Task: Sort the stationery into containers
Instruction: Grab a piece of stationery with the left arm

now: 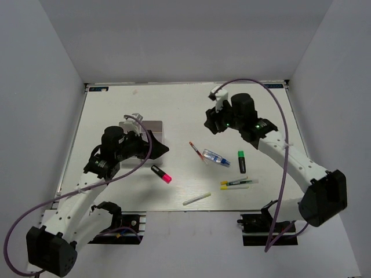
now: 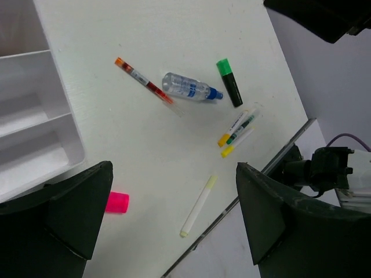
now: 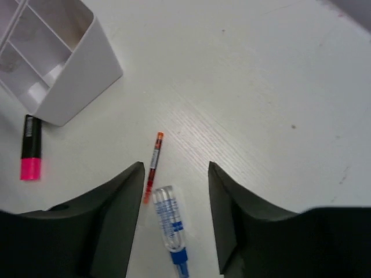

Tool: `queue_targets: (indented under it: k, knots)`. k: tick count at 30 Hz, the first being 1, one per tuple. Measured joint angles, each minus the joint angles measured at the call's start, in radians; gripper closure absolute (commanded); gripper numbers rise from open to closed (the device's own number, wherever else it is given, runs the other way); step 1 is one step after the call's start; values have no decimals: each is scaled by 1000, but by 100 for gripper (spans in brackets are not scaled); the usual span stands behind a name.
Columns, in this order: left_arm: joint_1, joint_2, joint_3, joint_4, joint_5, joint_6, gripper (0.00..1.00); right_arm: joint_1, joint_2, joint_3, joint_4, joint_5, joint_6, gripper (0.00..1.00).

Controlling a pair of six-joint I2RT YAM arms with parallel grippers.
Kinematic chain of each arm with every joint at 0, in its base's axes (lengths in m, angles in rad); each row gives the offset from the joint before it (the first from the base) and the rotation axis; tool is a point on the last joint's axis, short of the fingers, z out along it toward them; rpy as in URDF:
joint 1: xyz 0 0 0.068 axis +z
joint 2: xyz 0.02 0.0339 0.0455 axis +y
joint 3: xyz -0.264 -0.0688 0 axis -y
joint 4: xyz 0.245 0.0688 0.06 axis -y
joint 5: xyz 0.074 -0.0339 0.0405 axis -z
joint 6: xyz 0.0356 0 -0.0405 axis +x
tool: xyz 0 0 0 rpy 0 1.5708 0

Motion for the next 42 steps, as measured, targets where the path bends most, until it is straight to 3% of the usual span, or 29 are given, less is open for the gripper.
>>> queue_targets:
  k: [2, 3, 6, 12, 15, 20, 24, 33, 42]
  knots:
    - [-22, 42, 18, -5, 2, -11, 7, -34, -56, -43, 24, 8, 32, 67]
    - [-38, 64, 33, -3, -2, -15, 7, -45, -66, -51, 29, 9, 47, 81]
    - [-104, 129, 79, 8, -29, -25, 10, -77, -69, -79, 35, 2, 89, 87]
    - [-306, 221, 98, -60, -190, -69, 21, -140, -90, -166, 31, -45, 128, 85]
    - [-400, 208, 92, -140, -295, -146, 29, -158, -131, -189, 45, -71, 140, 79]
    - [-528, 154, 27, -205, -471, -353, 30, -172, -214, -244, 95, -106, 146, 59]
    - [-613, 204, -1, -240, -630, -534, 28, -188, -228, -276, 117, -124, 150, 56]
    - [-705, 470, 90, -401, -891, -846, 22, -225, -286, -365, 139, -190, 171, 56]
    - [-711, 539, 97, -431, -1069, -1004, 25, -256, -335, -385, 177, -246, 190, 56]
